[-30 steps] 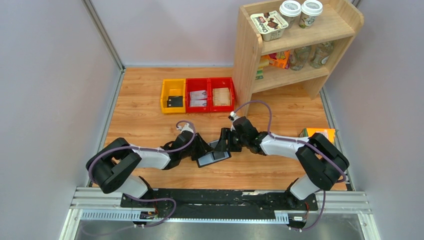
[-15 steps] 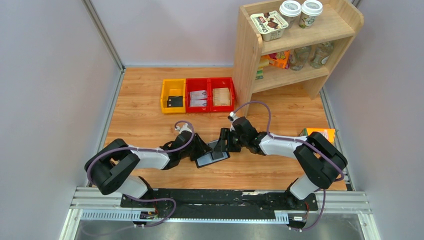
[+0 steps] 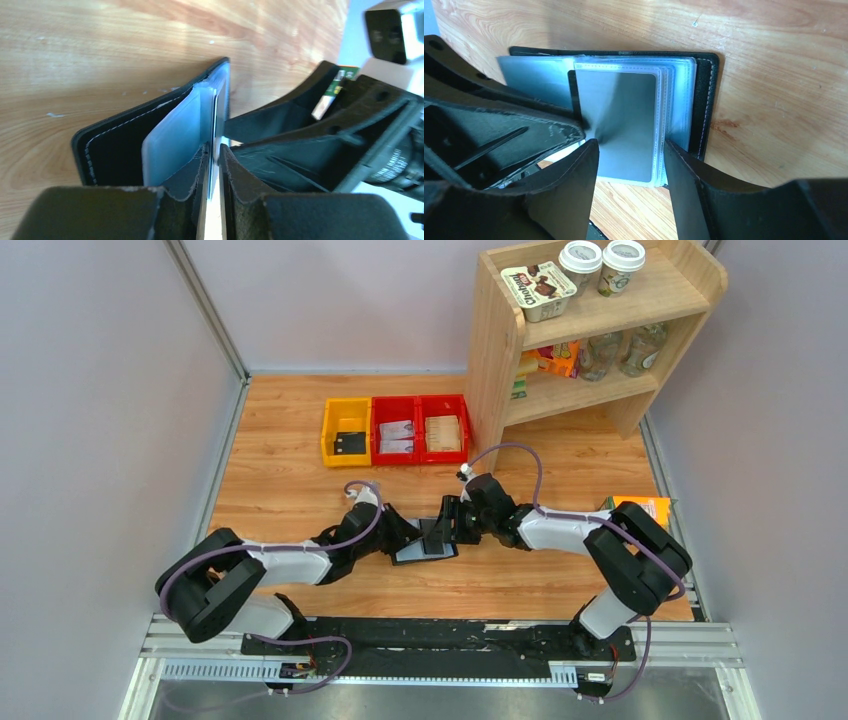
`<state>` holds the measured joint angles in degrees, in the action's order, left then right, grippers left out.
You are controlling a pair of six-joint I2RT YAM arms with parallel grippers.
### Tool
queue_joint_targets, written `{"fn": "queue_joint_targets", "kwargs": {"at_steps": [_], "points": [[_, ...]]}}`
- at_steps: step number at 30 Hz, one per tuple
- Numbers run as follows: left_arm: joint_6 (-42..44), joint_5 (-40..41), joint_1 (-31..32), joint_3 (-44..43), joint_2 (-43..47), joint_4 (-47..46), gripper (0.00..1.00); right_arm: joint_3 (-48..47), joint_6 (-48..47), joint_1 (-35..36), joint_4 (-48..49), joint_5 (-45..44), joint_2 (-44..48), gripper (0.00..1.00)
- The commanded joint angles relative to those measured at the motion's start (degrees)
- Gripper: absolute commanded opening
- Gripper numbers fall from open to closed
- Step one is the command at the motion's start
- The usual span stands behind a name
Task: Take the credit cards out of the card holder
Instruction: Remove the credit card from the card holder.
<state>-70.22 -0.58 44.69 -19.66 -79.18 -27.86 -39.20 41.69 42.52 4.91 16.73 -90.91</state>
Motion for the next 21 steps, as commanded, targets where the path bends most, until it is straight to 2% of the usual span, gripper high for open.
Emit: {"fn": "queue_joint_targets", "kwargs": {"at_steps": [1,8,17,20,21], "points": [[-0.4,-2.6,0.3,0.0,3.4,-8.4,0.19,1.1,1.0,0.5,1.0,1.0,-2.3,0.57],[-0.7,-3.2,0.3,0.5,4.4,-9.1,0.18,1.3,1.5,0.5,1.7,1.3,-2.7,0.56],[-0.4,-3.9,0.4,1.2,1.3,-9.6,0.17,1.3,1.6,0.5,1.9,1.5,-3.0,0.55],[-0.4,-3.5,0.4,1.6,1.7,-9.6,0.10,1.2,1.7,0.5,1.7,1.2,-3.1,0.54],[-0.3,-2.8,0.4,2.0,2.4,-9.1,0.05,1.1,1.8,0.5,1.2,0.9,-3.4,0.54]]}}
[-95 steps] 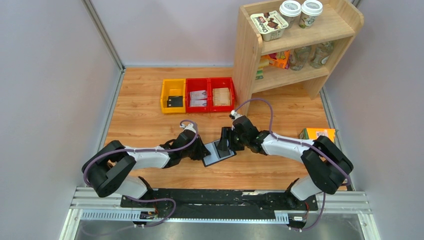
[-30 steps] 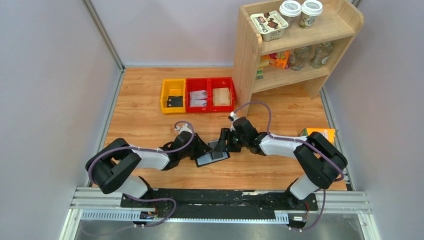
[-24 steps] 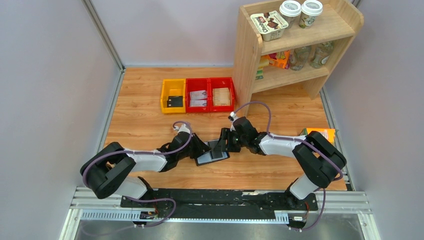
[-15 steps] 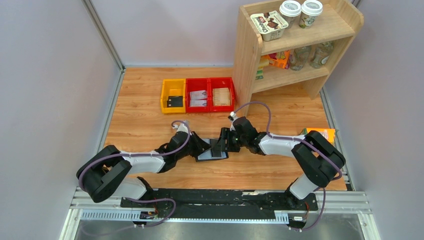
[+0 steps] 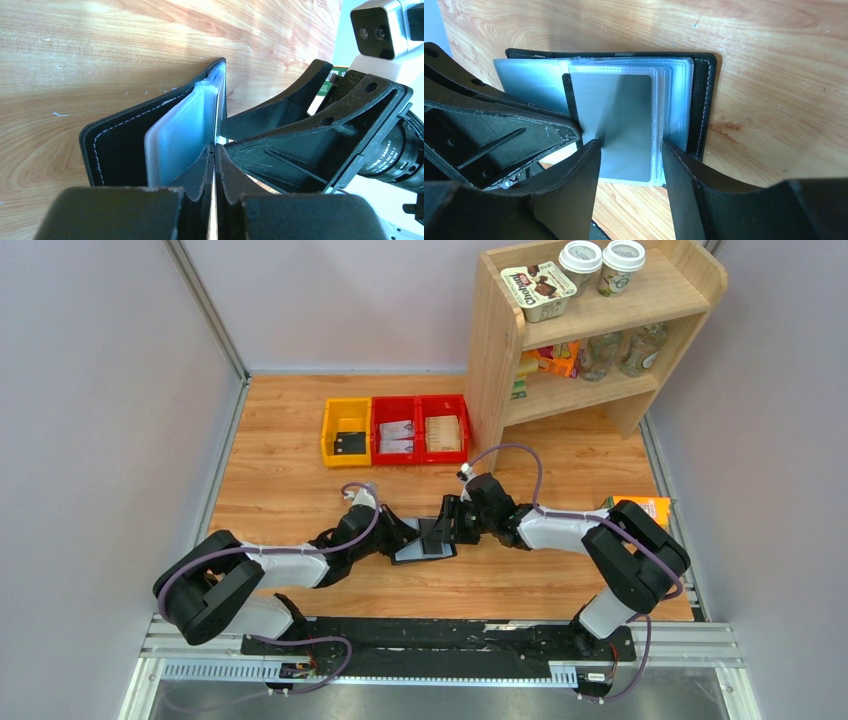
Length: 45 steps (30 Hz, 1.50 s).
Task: Take the credit cards out of the card holder
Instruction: Remove the credit card from the card holder.
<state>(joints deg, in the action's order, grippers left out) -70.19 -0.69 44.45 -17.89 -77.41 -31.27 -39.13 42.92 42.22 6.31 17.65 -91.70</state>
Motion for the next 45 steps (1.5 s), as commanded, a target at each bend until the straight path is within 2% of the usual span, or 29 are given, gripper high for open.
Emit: {"fn": "queue_joint_targets", "kwargs": {"at_steps": [1,7,15,22,28,34,35,42,45], "points": [[-0.3,-1.9,0.6,0.5,1.0,-5.1,0.02,1.0,0.6,0.8,-0.7,-0.2,-2.8,0.53],[1.3,0.5,0.6,1.2,6.3,3.8,0.00,-0.2,1.0,0.8,-3.0,-1.2,-4.7,0.49],[-1.3,6.2,0.6,3.8,12.7,17.5,0.00,-1.3,1.6,0.8,-5.2,-2.7,-6.1,0.46],[-4.6,6.0,0.6,7.0,13.6,19.5,0.00,-1.5,1.8,0.7,-5.8,-3.2,-6.4,0.46],[-4.2,8.5,0.4,7.3,19.0,25.9,0.00,-1.2,1.8,0.7,-5.6,-3.4,-5.8,0.46],[-3.0,8.9,0.3,9.0,23.1,23.5,0.00,-1.1,1.6,0.7,-4.4,-2.3,-6.0,0.46],[-2.7,8.8,0.3,9.0,23.1,23.1,0.02,-1.0,1.6,0.7,-4.1,-2.1,-6.0,0.46],[-2.3,7.5,0.4,8.5,19.6,19.0,0.29,-0.9,1.6,0.7,-3.8,-1.5,-5.9,0.46],[-3.7,7.3,0.4,8.8,17.3,18.8,0.35,-0.8,1.5,0.7,-3.6,-1.5,-5.9,0.46]]}}
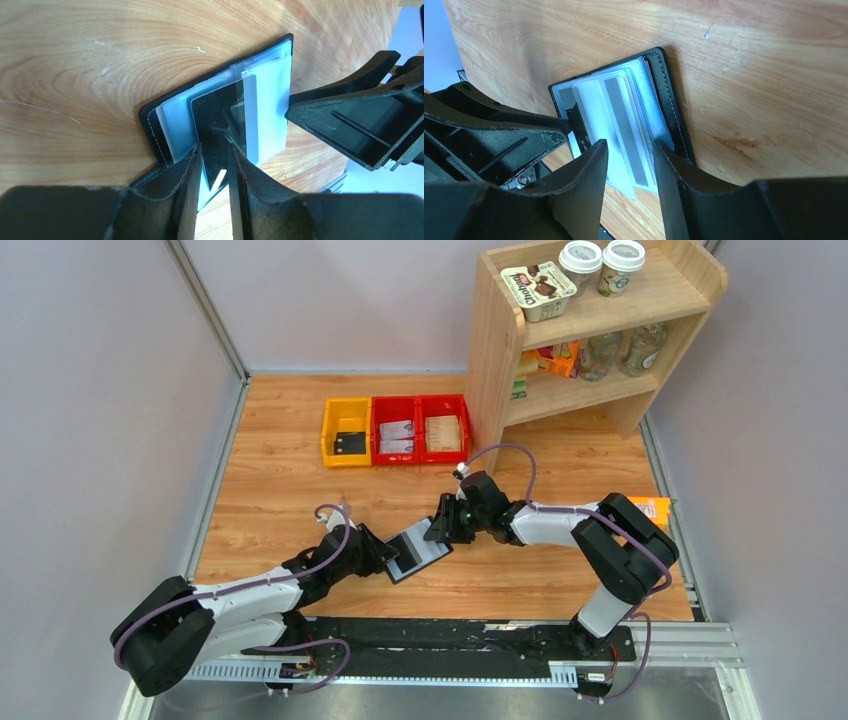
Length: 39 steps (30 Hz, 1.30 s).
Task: Take the credit cards out of the card holder
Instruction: Remove the credit card from the card holder.
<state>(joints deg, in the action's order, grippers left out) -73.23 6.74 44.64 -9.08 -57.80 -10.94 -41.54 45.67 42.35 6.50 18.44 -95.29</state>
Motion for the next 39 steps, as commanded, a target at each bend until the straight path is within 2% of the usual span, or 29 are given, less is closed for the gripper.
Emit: {"fn": "queue_joint_targets", "kwargs": {"at_steps": [1,9,14,19,24,27,35,39], "points": [[-1.5,-0.2,0.2,0.2,-2.8,-1.5,0.36,1.6,-1.3,0.5,-3.7,-2.3,-2.2,0.46],[-4.5,0.8,0.1,1.3,-4.1,-0.6,0.38,1.8,-1.3,0.5,-3.3,-1.7,-2.0,0.46],[-3.0,0.7,0.2,1.3,-2.5,-2.0,0.31,1.7,-2.2,0.6,-3.3,-1.6,-0.2,0.47],[0.2,0.4,0.1,-0.6,0.0,-1.2,0.29,-0.6,-5.1,1.2,-9.3,-5.1,4.0,0.49],[1.2,0.1,0.1,-1.4,0.3,-0.7,0.29,-5.7,-8.7,3.0,-19.2,-14.0,7.9,0.51],[1.1,-0.3,0.1,-1.5,-0.3,-0.8,0.29,-7.4,-10.1,4.0,-20.2,-15.4,9.2,0.50],[1.2,-0.5,0.2,-1.5,0.0,-0.8,0.29,-8.5,-10.0,4.8,-11.2,-2.5,5.7,0.30],[1.2,-0.5,0.2,-1.6,0.1,-0.8,0.29,-8.2,-7.4,4.8,-3.8,3.8,1.6,0.24]]}}
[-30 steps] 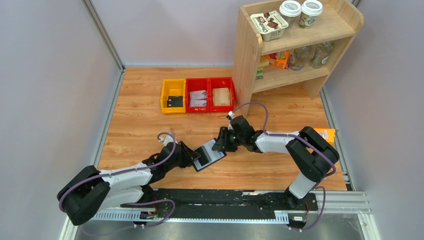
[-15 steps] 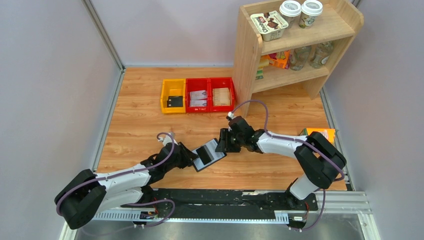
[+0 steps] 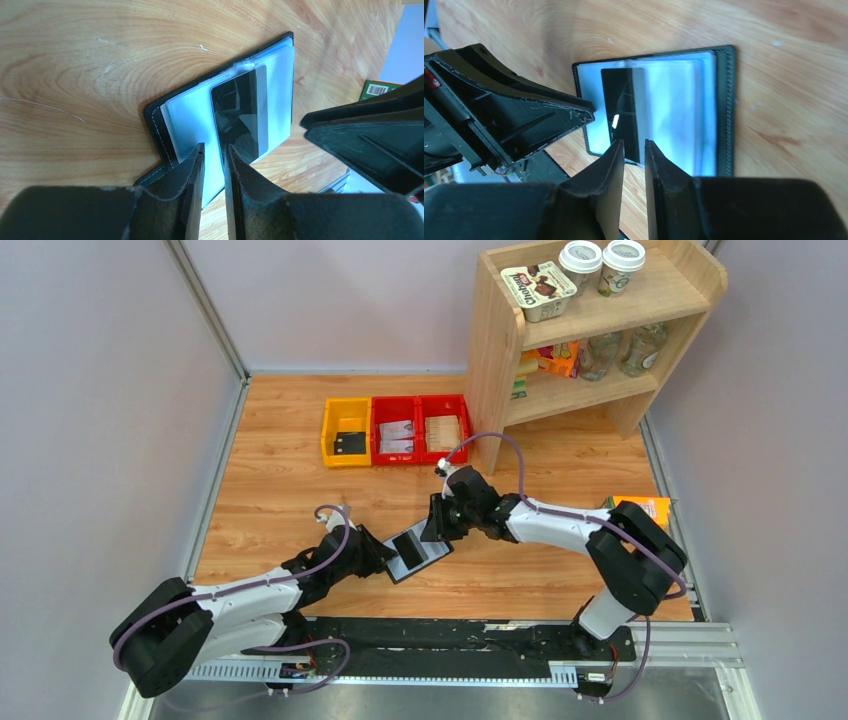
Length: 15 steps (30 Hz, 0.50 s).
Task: Take the credit cards out of the card holder
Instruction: Remove the credit card from the card holder.
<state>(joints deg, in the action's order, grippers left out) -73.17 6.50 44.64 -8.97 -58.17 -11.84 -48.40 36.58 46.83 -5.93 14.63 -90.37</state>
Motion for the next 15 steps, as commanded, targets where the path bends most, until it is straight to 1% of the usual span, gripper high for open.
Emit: {"fn": "queue_joint_targets", "kwargs": {"at_steps": [1,7,11,15], "points": [[1.2,-0.3,0.1,-1.7,0.4,0.1,0.29,-1.3,2.3,0.3,9.6,8.6,-4.5,0.23],[1.2,-0.4,0.2,-1.8,0.5,0.1,0.29,0.2,5.3,-0.4,11.2,9.5,-9.3,0.18],[1.0,-0.3,0.2,-1.7,1.0,0.1,0.31,5.1,11.5,-3.5,14.5,10.2,-10.6,0.16],[0.7,-0.3,0.2,-1.3,1.0,-0.6,0.34,8.3,13.0,-6.0,15.6,11.4,-11.8,0.15]]}}
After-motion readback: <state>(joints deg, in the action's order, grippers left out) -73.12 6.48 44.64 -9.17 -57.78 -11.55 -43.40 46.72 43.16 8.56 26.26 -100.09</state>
